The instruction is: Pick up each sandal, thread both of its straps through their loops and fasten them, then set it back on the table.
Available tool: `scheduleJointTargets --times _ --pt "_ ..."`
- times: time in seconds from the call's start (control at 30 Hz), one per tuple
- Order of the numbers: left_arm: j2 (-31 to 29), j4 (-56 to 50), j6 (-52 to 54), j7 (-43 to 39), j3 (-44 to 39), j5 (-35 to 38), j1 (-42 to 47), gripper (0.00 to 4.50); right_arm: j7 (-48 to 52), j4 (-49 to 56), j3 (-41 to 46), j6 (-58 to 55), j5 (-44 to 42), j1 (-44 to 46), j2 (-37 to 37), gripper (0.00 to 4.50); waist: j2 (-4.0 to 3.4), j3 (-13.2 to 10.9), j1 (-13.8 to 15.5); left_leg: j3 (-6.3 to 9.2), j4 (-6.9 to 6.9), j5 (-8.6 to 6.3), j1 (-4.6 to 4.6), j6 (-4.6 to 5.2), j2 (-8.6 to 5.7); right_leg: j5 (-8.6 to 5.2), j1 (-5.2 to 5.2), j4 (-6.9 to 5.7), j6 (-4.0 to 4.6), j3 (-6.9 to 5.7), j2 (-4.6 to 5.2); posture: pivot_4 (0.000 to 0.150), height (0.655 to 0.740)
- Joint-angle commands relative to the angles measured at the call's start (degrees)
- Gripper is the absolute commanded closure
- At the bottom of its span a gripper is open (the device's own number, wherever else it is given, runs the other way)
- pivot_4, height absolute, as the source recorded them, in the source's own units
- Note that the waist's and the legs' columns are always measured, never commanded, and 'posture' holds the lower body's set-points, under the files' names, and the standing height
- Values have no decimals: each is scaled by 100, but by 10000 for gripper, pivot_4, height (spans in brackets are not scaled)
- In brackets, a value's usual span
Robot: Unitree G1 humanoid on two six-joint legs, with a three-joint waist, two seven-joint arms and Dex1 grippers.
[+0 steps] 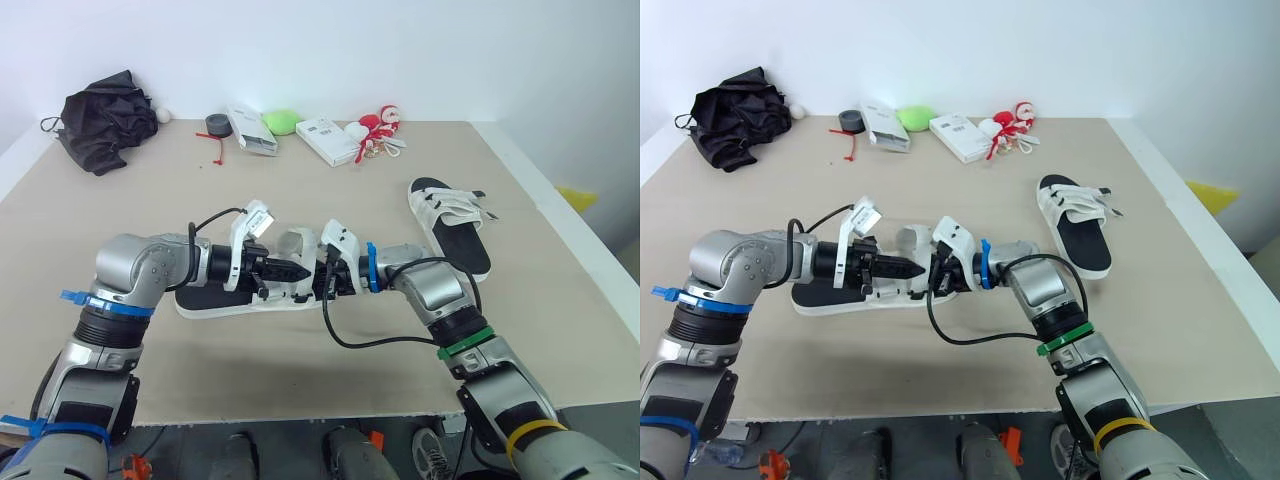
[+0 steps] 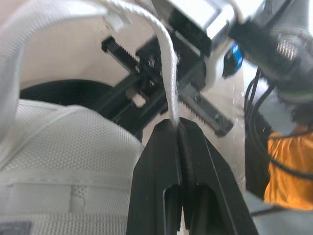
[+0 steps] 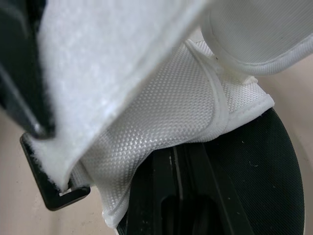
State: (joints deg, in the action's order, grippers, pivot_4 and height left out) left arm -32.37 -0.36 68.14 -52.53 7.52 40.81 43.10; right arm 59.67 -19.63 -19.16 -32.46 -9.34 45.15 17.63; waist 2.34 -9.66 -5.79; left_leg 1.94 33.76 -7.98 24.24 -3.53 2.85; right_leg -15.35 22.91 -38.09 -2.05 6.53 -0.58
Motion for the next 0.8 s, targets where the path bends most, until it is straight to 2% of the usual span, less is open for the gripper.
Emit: scheduleJointTargets --times 0.03,0.3,0.43,0.57,0.77,0.8 --pt "-138 -209 -291 -188 272 -218 -107 44042 -193 -465 -222 -265 354 -268 144 45000 0 0 0 0 0 0 0 0 0 -1 1 0 1 0 0 1500 7380" --pt "-126 -184 -390 -317 251 -227 -98 44042 -182 -510 -223 -242 362 -239 148 45000 0 0 3 -2 0 0 0 0 0 -1 3 0 2 1 1 1500 7380" --pt "-648 -495 -981 -837 910 -732 -358 44042 -187 -518 -217 -238 362 -231 153 45000 -1 0 -3 -2 0 0 1 0 1 -1 7 0 2 2 0 1500 7380" --pt "-868 -459 -1444 -1097 1166 -1063 -456 44042 -185 -542 -213 -224 364 -219 160 45000 -2 3 -3 -3 -2 -1 -1 -1 2 -3 6 -1 7 2 0 1500 7380" --pt "-706 -239 -1636 -1039 1051 -1202 -383 44042 -170 -546 -224 -217 369 -204 168 45000 -2 4 -3 -4 -2 -1 -1 0 3 -5 7 0 10 2 0 1500 7380" --pt "-664 -218 -1682 -974 1033 -1242 -372 41743 -168 -551 -225 -212 371 -199 168 45000 -2 4 -2 -4 -2 -1 -1 0 3 -5 7 0 10 2 0 1500 7380"
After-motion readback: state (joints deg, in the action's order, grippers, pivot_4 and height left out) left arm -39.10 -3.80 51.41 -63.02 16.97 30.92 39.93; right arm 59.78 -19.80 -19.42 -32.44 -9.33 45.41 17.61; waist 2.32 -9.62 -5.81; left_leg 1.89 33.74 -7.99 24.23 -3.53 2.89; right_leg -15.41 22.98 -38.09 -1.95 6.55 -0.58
